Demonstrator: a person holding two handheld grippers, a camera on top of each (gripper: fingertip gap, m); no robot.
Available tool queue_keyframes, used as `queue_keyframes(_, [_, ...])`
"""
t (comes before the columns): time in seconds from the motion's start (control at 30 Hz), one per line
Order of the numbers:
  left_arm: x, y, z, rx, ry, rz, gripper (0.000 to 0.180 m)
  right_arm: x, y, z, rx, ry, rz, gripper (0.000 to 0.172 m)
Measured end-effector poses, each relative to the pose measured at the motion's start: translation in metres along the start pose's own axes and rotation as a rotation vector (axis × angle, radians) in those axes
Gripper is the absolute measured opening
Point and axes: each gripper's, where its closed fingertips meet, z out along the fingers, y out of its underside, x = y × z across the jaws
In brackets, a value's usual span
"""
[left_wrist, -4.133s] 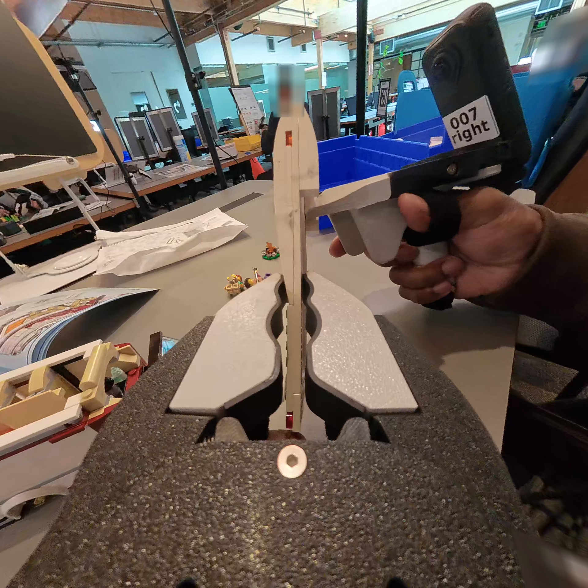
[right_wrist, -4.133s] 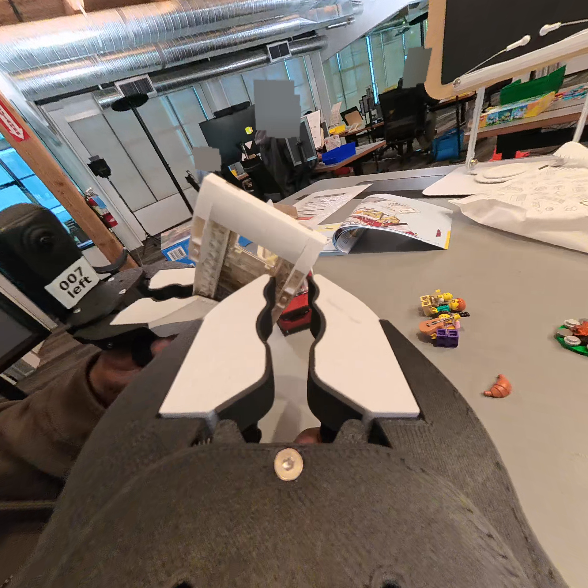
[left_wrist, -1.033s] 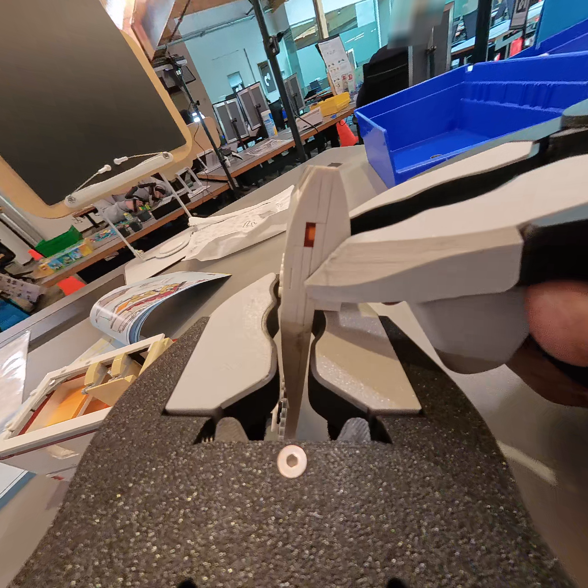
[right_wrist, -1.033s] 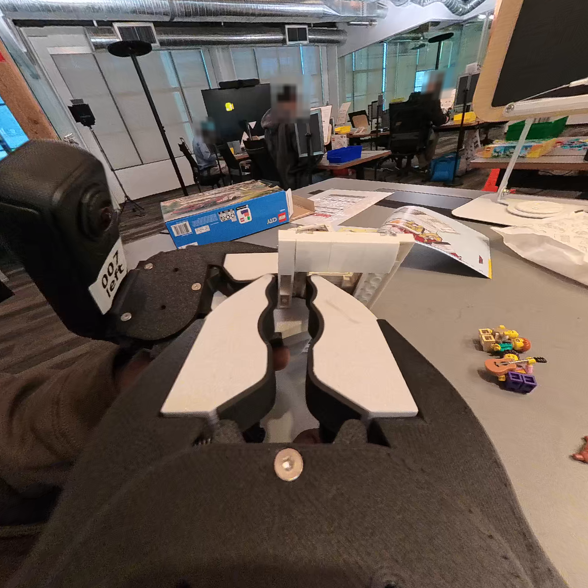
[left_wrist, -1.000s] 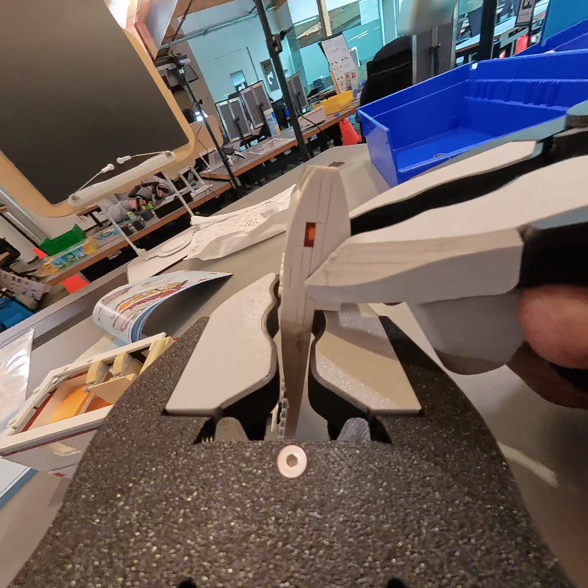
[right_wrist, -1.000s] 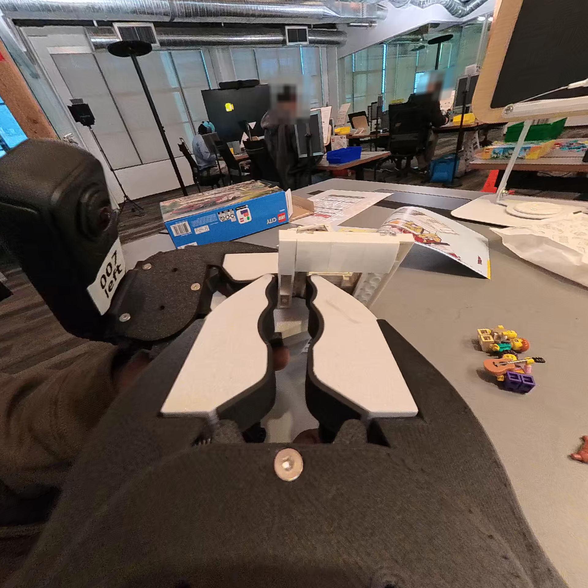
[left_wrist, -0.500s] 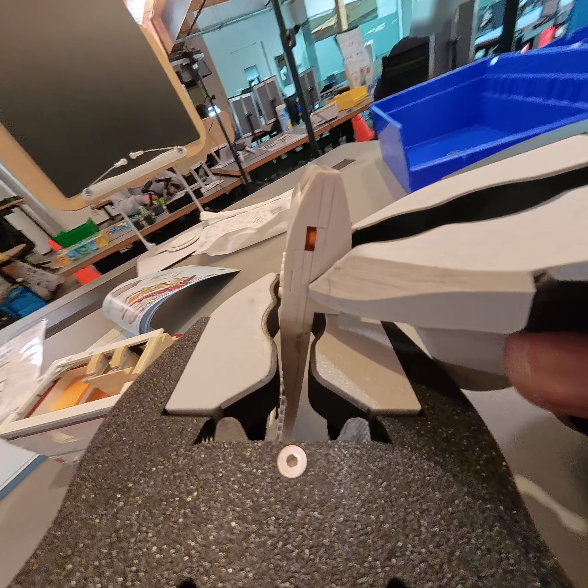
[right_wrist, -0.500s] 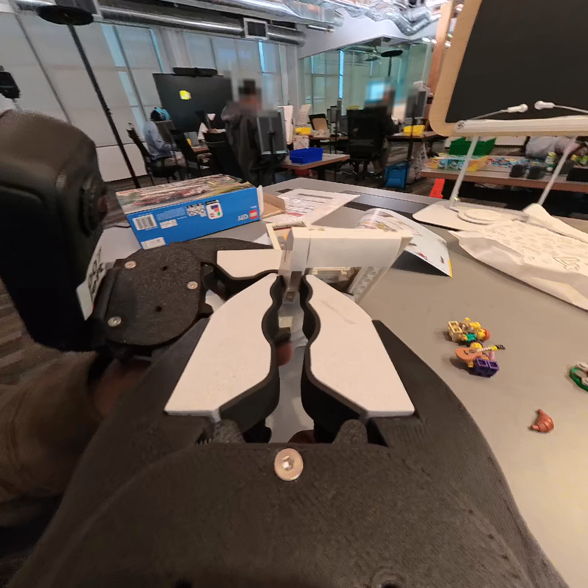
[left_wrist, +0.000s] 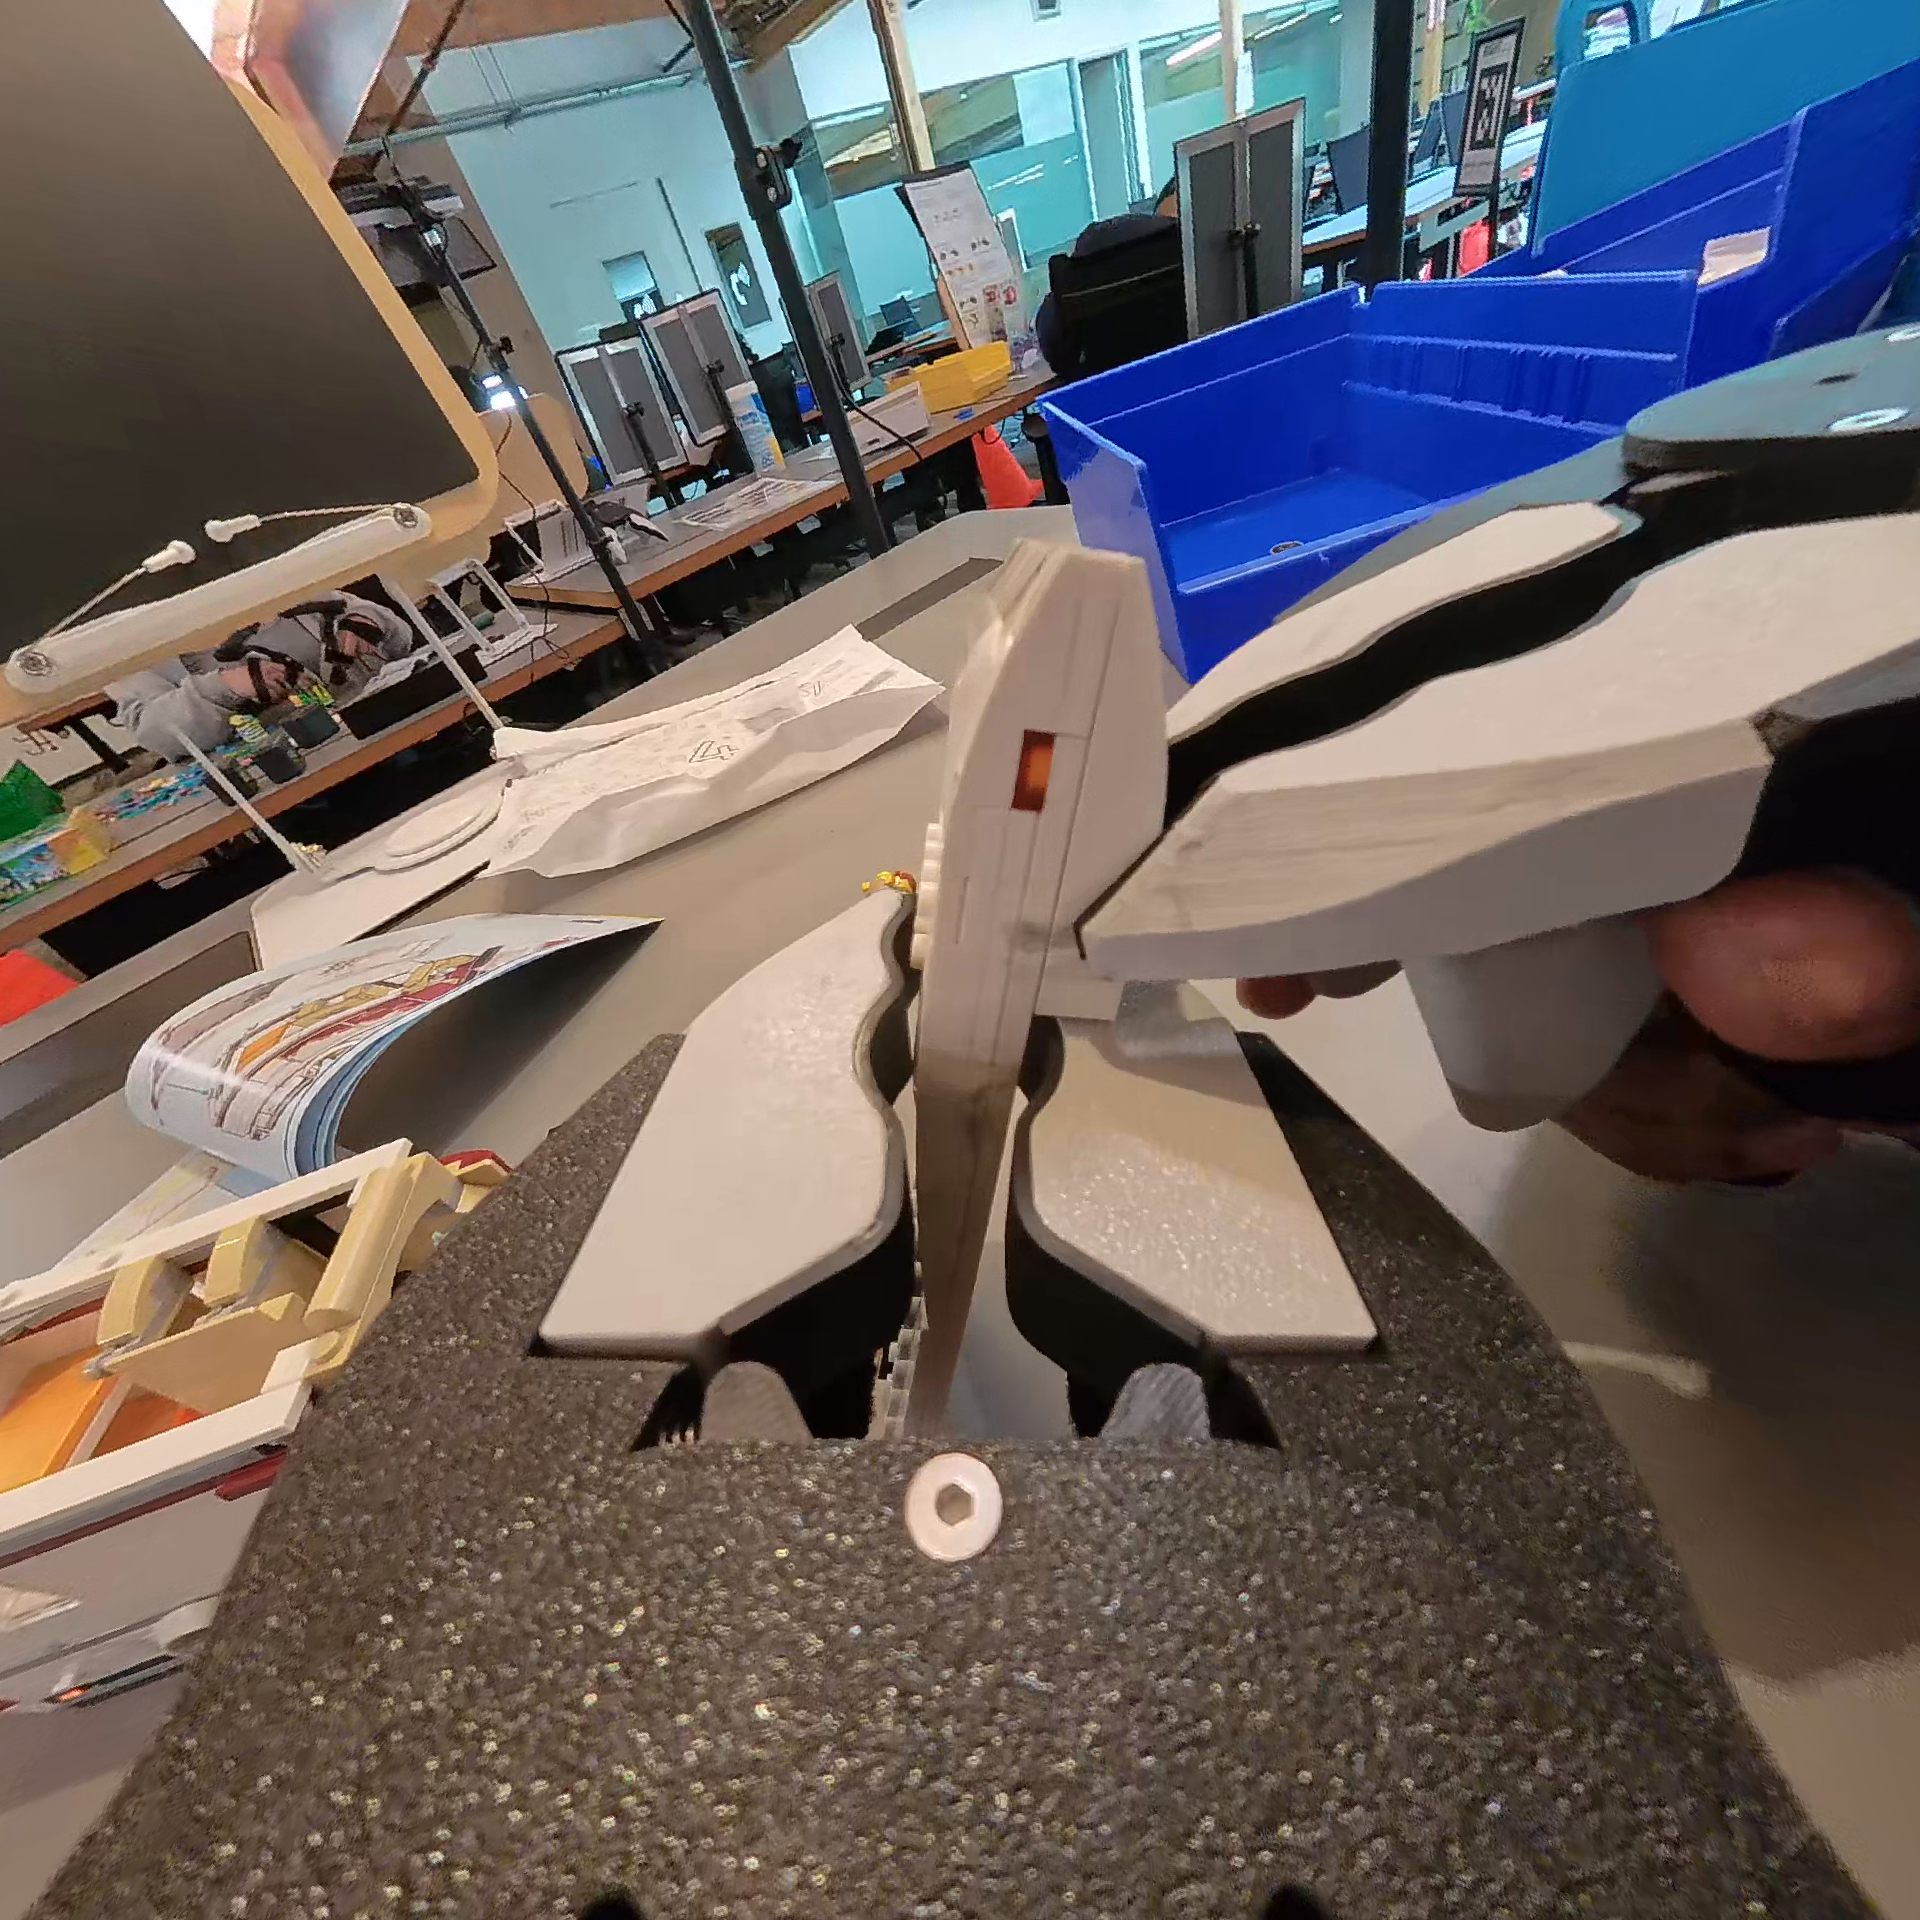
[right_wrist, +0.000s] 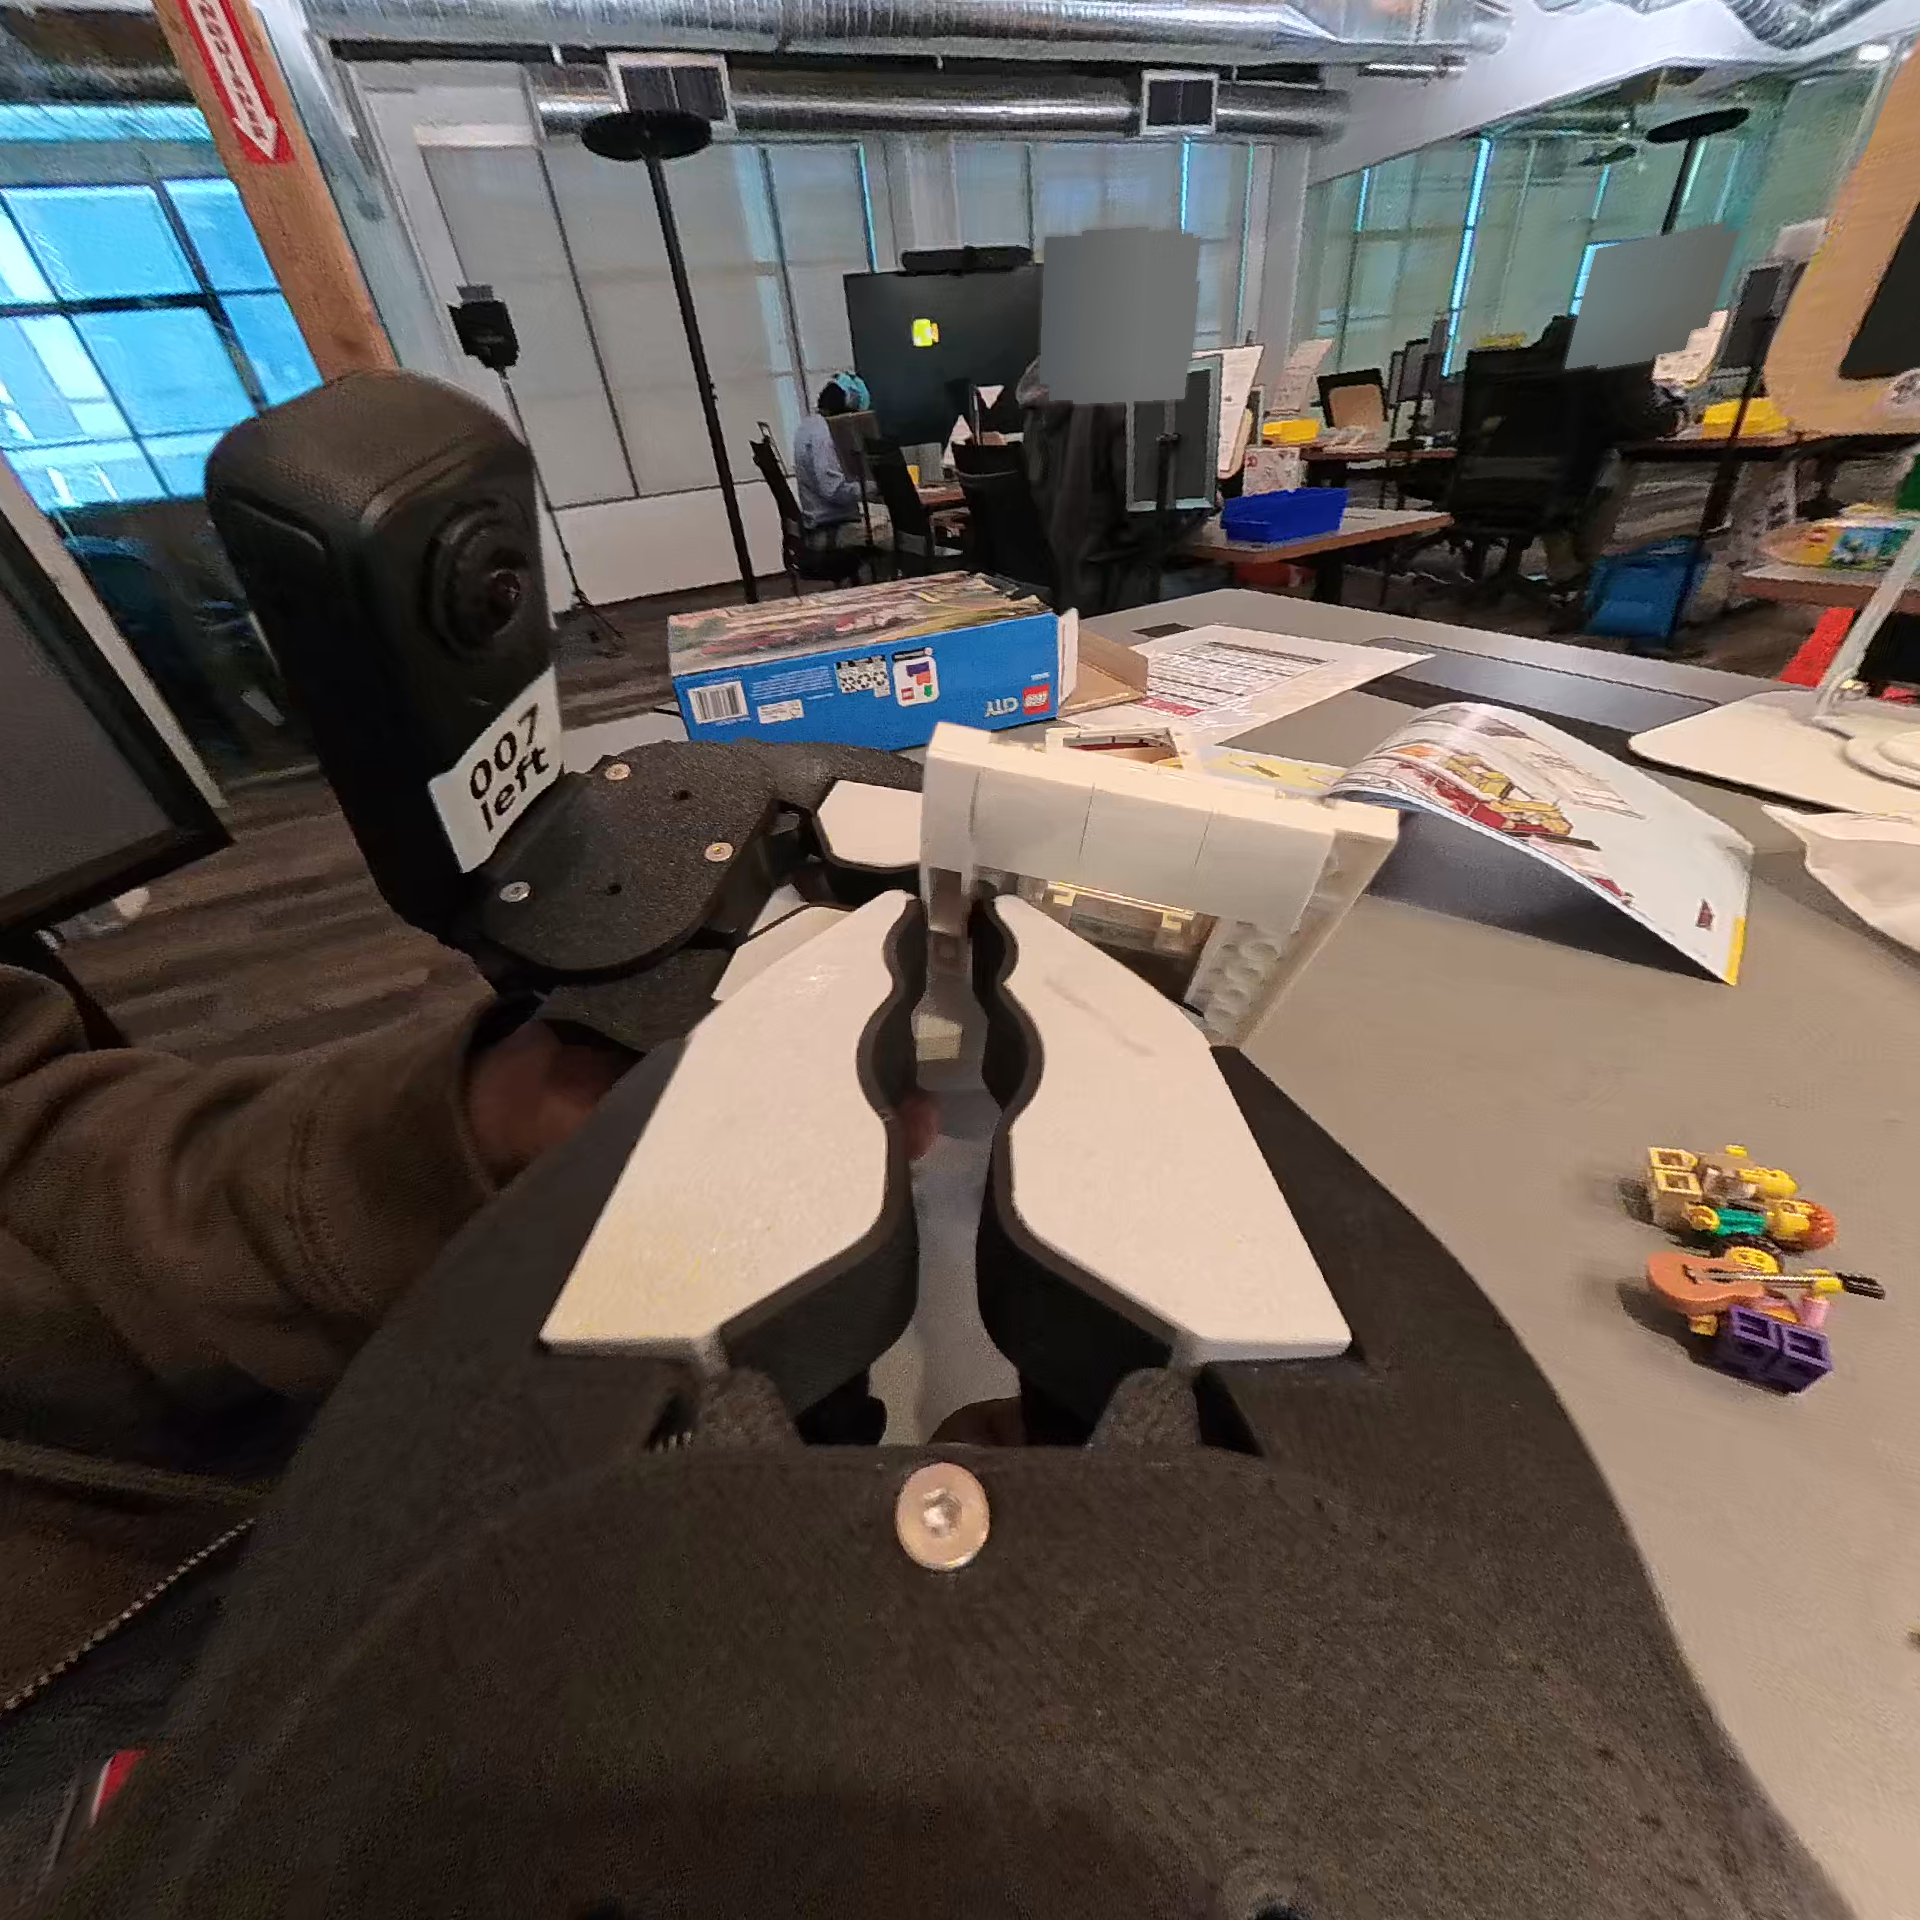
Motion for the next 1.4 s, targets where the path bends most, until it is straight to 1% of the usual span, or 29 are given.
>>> queue_keyframes(0.13, [0.001, -0.001, 0.000, 0.006, 0.011, -0.003, 0.014, 0.000, -0.001, -0.001, 0.016, -0.032, 0.037, 0.009])
queue_keyframes(0.3, [-0.008, 0.004, 0.000, -0.033, -0.088, 0.063, 0.014, 0.004, 0.003, 0.004, 0.001, 0.105, -0.027, 0.009])
queue_keyframes(0.37, [-0.009, 0.005, -0.001, -0.040, -0.112, 0.081, 0.014, 0.005, 0.004, 0.005, 0.012, 0.129, -0.033, 0.009])
queue_keyframes(0.5, [-0.010, 0.008, -0.002, -0.058, -0.119, 0.123, 0.014, 0.004, 0.007, 0.005, -0.001, 0.092, -0.008, 0.008])
queue_keyframes(0.7, [-0.004, 0.009, -0.002, -0.053, -0.082, 0.122, 0.014, 0.000, 0.012, 0.000, -0.063, 0.027, -0.066, 0.009])
queue_keyframes(0.97, [0.009, 0.006, 0.002, -0.039, -0.036, 0.132, 0.015, 0.000, 0.014, -0.012, -0.161, -0.016, -0.160, 0.009])
queue_keyframes(1.17, [0.018, 0.002, 0.003, -0.018, 0.023, 0.145, 0.017, -0.003, 0.013, -0.020, -0.204, -0.077, -0.152, 0.009])
queue_keyframes(1.3, [0.018, 0.007, 0.004, -0.046, 0.007, 0.163, 0.021, 0.001, 0.013, -0.024, -0.233, -0.064, -0.118, 0.008])
queue_keyframes(1.4, [0.019, 0.006, 0.006, -0.043, -0.003, 0.181, 0.017, 0.002, 0.012, -0.026, -0.242, -0.064, -0.111, 0.008])
